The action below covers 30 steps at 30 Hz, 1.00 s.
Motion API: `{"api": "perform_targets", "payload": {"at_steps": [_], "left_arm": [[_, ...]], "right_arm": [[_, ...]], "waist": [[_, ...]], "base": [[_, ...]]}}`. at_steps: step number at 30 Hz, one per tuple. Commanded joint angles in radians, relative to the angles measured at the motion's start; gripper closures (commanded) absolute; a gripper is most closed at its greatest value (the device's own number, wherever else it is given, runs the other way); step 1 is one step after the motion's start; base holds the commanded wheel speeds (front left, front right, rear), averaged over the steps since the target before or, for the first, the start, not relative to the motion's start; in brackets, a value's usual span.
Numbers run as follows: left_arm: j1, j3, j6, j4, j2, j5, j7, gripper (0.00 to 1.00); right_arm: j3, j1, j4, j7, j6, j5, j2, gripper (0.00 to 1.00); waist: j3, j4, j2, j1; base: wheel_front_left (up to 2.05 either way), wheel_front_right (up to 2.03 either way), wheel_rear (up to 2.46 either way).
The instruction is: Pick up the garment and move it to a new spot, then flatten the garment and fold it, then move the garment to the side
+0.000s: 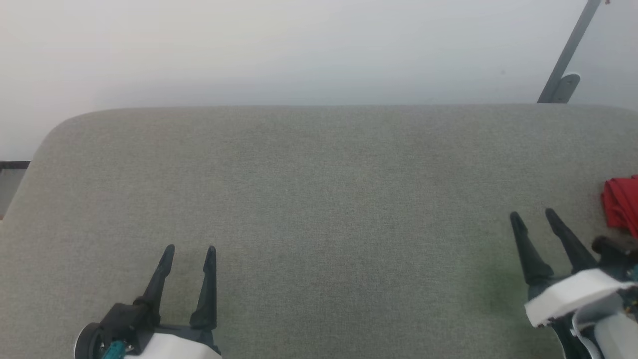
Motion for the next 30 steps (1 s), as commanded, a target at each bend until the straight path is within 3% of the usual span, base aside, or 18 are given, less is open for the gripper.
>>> {"api": "perform_targets", "payload": {"at_steps": [1, 17, 30], "left_arm": [[0.016, -0.001, -0.002, -0.006, -0.003, 0.004, -0.004, 0.0], [0.136, 0.005, -0.003, -0.11, -0.003, 0.01, -0.004, 0.0], [0.129, -0.006, -0.003, -0.114, -0.003, -0.016, -0.004, 0.0]], "right_arm": [[-0.01, 0.013, -0.013, -0.002, -0.002, -0.007, 0.003, 0.0], [-0.178, 0.252, -0.225, -0.002, -0.002, -0.088, 0.033, 0.0], [-0.197, 0.278, -0.265, 0.014, -0.002, -0.084, 0.046, 0.0]], "waist": [[-0.003, 0.002, 0.0, 0.0], [-0.03, 0.009, 0.0, 0.0], [-0.025, 0.007, 0.0, 0.0]], "base": [[0.0, 0.0, 0.0], [0.0, 0.0, 0.0], [0.0, 0.0, 0.0]]}}
